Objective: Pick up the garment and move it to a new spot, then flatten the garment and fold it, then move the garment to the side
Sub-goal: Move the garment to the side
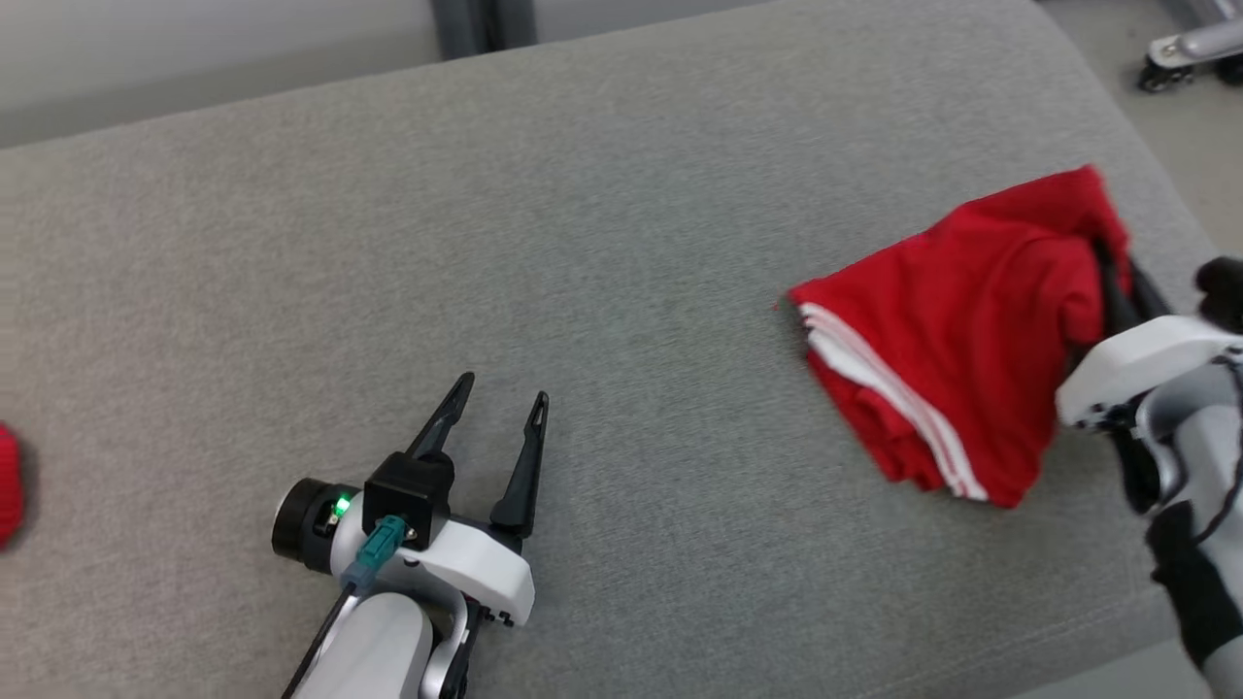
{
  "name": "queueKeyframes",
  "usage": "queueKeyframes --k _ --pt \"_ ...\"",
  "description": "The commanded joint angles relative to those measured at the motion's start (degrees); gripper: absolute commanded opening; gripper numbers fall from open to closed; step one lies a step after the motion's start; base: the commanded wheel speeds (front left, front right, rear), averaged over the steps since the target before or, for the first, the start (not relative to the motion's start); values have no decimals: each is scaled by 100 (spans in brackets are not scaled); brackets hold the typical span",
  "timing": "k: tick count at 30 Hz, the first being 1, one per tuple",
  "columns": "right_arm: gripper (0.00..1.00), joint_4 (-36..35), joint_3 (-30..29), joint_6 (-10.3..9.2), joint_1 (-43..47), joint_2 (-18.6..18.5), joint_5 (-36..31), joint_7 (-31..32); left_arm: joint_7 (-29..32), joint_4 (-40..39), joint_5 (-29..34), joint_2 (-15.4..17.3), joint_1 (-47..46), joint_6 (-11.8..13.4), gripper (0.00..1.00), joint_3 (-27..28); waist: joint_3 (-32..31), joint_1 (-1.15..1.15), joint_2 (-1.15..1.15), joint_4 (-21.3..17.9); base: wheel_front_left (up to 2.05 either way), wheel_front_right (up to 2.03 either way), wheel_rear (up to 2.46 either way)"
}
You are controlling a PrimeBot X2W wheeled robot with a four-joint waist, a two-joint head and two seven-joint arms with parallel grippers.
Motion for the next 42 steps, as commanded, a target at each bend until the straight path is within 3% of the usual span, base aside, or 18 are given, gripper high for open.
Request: queueKeyframes --k 1,11,12,13,17,20,28,30,33,42 --pt "0 136 -172 -2 -122 -194 -147 -27 1 -57 45 21 -134 -33 100 32 396 0 0 457 0 0 0" --pt "0 981 -1978 -2 -597 -1441 -1495 -26 0 -251 160 23 -332 -83 100 53 664 0 0 1006 0 0 0" --pt "22 1083 -2155 -2 -596 -1509 -1639 -26 0 -262 154 23 -321 -74 100 56 670 0 0 1046 0 0 0" --pt "100 1175 -2344 -2 -607 -1565 -1777 -27 0 -271 145 23 -303 -64 100 58 670 0 0 1076 0 0 0" --pt "100 922 -2971 -2 -665 -1534 -2214 -26 0 -278 101 24 -192 -34 100 91 618 0 0 1159 0 0 0" --pt "100 445 -3128 -2 -642 -1257 -2368 -26 0 -280 31 22 -118 4 100 165 498 0 0 1200 0 0 0" --pt "100 -1199 -2337 -2 69 -243 -1811 -24 1 -314 -83 21 116 103 100 480 32 0 0 1277 0 0 0" --pt "100 -1392 -2224 -2 238 -136 -1711 -23 1 -320 -109 25 151 121 100 534 -28 0 0 1293 0 0 0" --pt "100 -1983 -1844 -2 938 196 -1385 -15 1 -272 -137 21 303 156 100 729 -273 0 0 1367 0 0 0" --pt "100 -2352 -1373 -2 2153 682 -1005 -14 1 -119 -193 23 689 215 100 1071 -778 0 0 1493 0 0 0"
